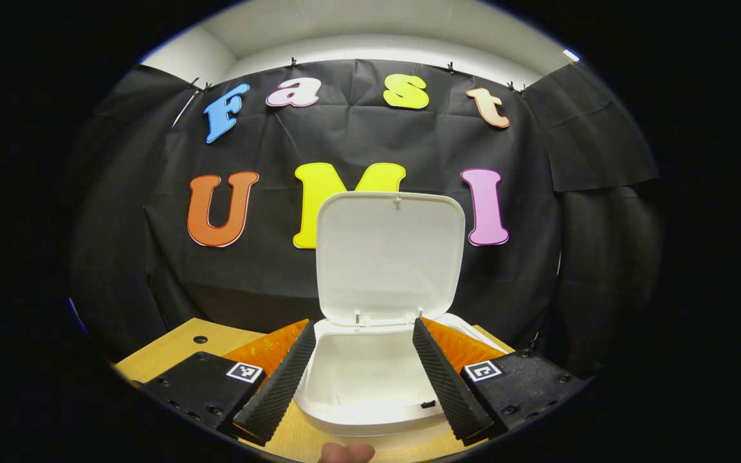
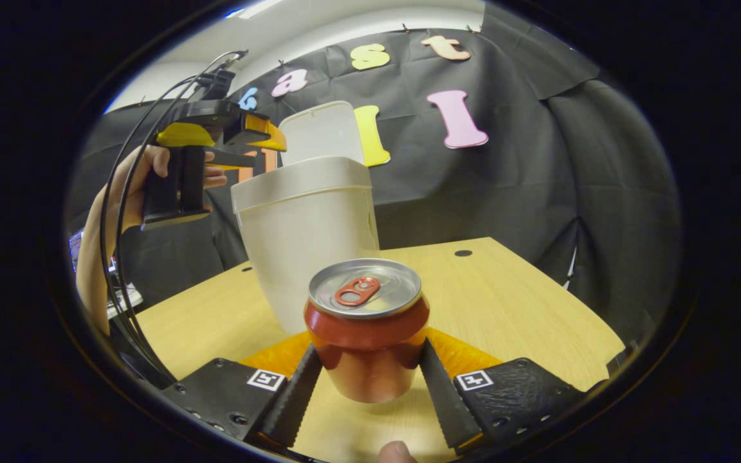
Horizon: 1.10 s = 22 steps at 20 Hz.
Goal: Press the lid of the desktop garbage bin to open it, pick up the crumpled paper on the desktop and throw it into the bin, then pick up the pop can on the desktop and drop it into the bin, and finally close the garbage bin lid.
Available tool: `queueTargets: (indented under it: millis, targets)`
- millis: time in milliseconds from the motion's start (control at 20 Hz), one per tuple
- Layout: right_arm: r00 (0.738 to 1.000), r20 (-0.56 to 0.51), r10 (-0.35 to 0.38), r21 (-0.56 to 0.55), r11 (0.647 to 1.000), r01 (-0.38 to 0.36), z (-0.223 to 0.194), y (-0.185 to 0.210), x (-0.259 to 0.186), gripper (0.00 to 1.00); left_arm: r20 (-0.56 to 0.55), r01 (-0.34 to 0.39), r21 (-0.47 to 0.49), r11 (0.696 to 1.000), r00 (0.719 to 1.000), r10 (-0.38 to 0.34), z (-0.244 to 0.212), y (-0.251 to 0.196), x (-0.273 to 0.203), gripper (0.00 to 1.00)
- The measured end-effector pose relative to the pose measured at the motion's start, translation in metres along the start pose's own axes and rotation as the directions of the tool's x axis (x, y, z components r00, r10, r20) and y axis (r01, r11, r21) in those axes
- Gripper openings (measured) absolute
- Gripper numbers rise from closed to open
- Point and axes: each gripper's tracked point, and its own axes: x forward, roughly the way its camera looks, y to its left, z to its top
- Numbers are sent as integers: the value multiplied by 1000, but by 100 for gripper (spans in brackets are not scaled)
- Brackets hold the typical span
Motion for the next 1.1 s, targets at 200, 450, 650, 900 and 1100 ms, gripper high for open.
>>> queueTargets:
  millis: [200, 450, 650, 900, 1100]
  targets:
    - [1000, 11, -11, 4, 1000, 11, 1, -1, -2, 81, 11, -7, 3, 1000, 1000, 7, 4, 3, -9, 98]
    - [999, 44, -17, -14, 1000, 17, 22, 0, -9, 81, 21, -21, -26, 999, 1000, 22, 5, 16, -28, 98]
    - [994, 108, 5, -82, 997, 4, 68, 13, -9, 81, 39, -44, -16, 999, 998, 44, 7, 35, -52, 98]
    - [982, 177, 59, -186, 982, -25, 141, 40, -4, 81, 63, -104, 1, 995, 993, 103, 1, 67, -84, 98]
    - [967, 203, 151, -203, 973, -109, 212, 79, 7, 81, 53, -148, -2, 989, 988, 148, -10, 94, -110, 98]
